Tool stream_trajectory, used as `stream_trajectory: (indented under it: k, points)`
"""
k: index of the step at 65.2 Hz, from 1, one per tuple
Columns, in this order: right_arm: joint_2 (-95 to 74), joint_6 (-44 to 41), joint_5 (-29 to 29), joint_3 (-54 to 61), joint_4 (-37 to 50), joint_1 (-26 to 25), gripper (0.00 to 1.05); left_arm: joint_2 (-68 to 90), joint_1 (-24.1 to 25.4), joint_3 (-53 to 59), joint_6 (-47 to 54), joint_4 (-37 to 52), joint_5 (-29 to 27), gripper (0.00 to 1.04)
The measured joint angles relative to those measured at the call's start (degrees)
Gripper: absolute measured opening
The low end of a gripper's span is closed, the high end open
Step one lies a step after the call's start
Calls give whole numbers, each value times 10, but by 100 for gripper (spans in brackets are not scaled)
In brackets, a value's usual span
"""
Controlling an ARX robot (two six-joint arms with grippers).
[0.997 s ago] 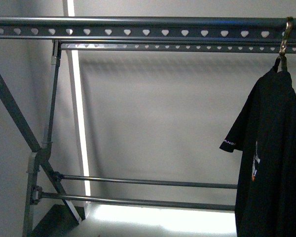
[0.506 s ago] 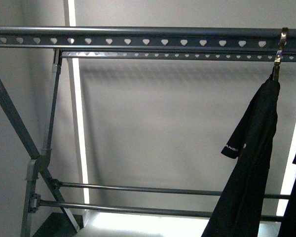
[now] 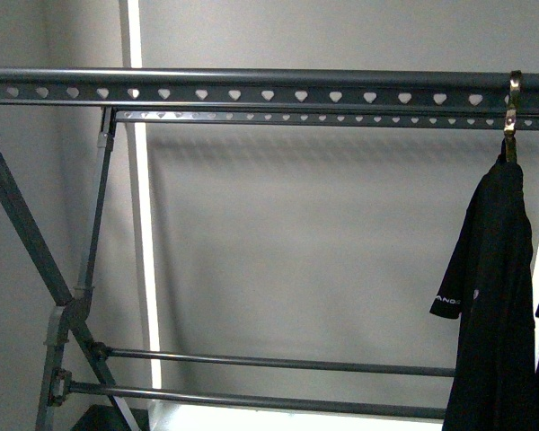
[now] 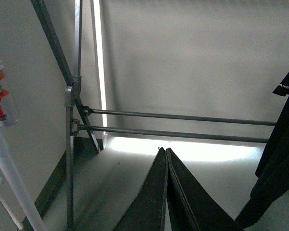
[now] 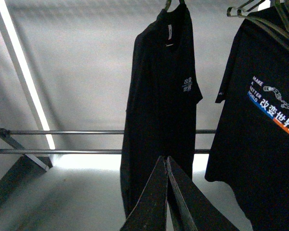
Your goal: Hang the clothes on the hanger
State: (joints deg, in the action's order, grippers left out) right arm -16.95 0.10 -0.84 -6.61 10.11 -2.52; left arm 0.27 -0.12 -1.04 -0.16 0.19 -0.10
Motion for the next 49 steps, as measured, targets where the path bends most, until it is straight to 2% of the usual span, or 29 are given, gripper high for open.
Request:
stream_trajectory:
  k: [5, 25, 31, 43, 44, 49]
  points:
    - [14, -1, 2, 9, -2, 20, 2, 0, 0, 0, 0, 0, 0, 4]
    - [60, 0, 8, 35, -21, 23, 2, 0, 0, 0, 0, 0, 0, 4]
    - [119, 0, 7, 40, -93, 23, 2, 0, 0, 0, 0, 0, 0, 4]
    - [166, -1, 8, 62, -102, 23, 2, -1, 0, 0, 0, 0, 0, 4]
    - [166, -1, 7, 62, -102, 23, 5, -1, 0, 0, 0, 0, 0, 4]
    - [167, -1, 7, 62, -102, 23, 22, -1, 0, 0, 0, 0, 0, 19]
